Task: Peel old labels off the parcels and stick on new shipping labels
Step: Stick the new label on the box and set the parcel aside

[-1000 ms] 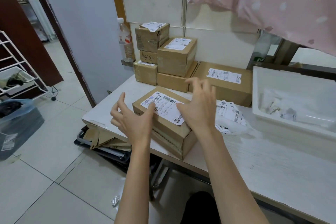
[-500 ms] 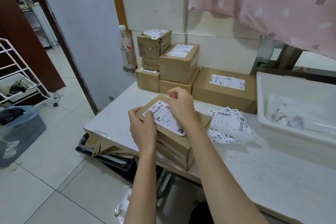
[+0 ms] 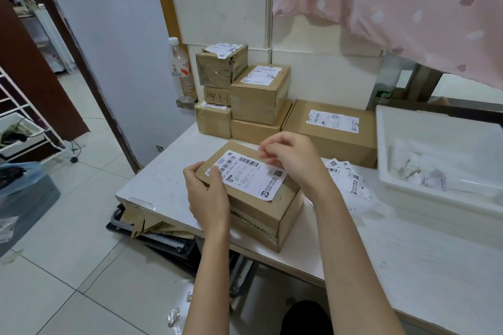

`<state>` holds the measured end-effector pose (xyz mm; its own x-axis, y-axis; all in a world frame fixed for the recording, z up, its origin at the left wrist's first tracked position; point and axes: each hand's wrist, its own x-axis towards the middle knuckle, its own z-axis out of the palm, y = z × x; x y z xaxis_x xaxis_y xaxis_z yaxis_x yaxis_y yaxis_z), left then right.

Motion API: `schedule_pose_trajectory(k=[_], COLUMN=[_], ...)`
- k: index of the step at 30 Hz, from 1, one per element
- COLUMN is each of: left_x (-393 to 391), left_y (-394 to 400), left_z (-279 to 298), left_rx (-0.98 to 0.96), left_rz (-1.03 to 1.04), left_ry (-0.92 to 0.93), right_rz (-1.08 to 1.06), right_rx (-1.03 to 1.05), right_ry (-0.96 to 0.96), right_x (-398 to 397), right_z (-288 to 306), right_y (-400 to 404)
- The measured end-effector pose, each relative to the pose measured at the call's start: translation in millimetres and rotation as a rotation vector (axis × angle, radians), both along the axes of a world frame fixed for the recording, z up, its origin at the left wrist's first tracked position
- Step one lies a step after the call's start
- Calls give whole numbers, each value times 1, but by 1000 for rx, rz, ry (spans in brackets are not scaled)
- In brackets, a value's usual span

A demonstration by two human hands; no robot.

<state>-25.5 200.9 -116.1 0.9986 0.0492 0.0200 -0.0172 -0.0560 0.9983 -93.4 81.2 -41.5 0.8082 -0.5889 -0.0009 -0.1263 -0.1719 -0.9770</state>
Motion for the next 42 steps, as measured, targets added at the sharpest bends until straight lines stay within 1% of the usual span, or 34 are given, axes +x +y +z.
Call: schedule_pose_trajectory(k=[1, 2, 4, 9, 11, 12, 13, 14, 15, 16, 17, 18, 19, 20, 21, 23, 25, 28, 31, 34, 37, 42], left_x=[0, 1, 2, 3, 4, 4, 3, 0, -5, -12, -19, -28, -37, -45, -50, -54, -51, -47, -42, -39, -54, -113], left_y=[0, 0, -1, -1, 1, 2, 2, 2, 1, 0, -1, -2, -2, -3, -4, -7, -7, -7, -3, -7, -37, -113], left_z=[-1, -2, -3, -7, -9, -10, -10, -9, -7, -6, -7, -7, -9, -10, -11, -13, -12, -3, 12, 34, 62, 112], left_rx=[17, 38, 70, 73, 39, 23, 0, -32, -71, -110, -148, -185, -215, -227, -223, -202, -167, -151, -147, -167, -215, -272], left_rz=[3, 7, 14, 13, -20, -28, -17, 7, 37, 64, 83, 92, 89, 74, 49, -7, -36, -60, -91, -209, -295, -520], left_ry=[2, 3, 3, -5, -14, -10, -4, 4, 9, 18, 41, 72, 103, 126, 137, 136, 118, 51, 26, 37, 33, -66], right_rz=[103, 210, 359, 489, 506, 459, 357, 213, 63, -54, -121, -144, -140, -127, -116, -117, -143, -194, -216, -295, -387, -615], right_rx=[38, 35, -38, -31, -23, 5, 24, -8, -113, -264, -403, -489, -506, -479, -455, -463, -468, -425, -400, -424, -394, -352], right_ry=[22, 90, 252, 378, 335, 268, 184, 113, 87, 128, 217, 324, 422, 494, 536, 556, 527, 415, 336, 270, 191, 77], right_x=[1, 1, -2, -27, -38, -41, -41, -37, -32, -27, -23, -20, -19, -19, -18, -18, -19, -20, -21, -35, -63, -135], right_z=[1, 1, 1, 7, 8, 7, 4, 0, -4, -7, -11, -14, -17, -19, -21, -25, -24, -22, -15, 1, 22, 59], right_y=[4, 7, 10, 1, -1, -1, -2, -4, -8, -10, -12, -12, -12, -11, -10, -6, 1, 12, 16, 8, -14, -74])
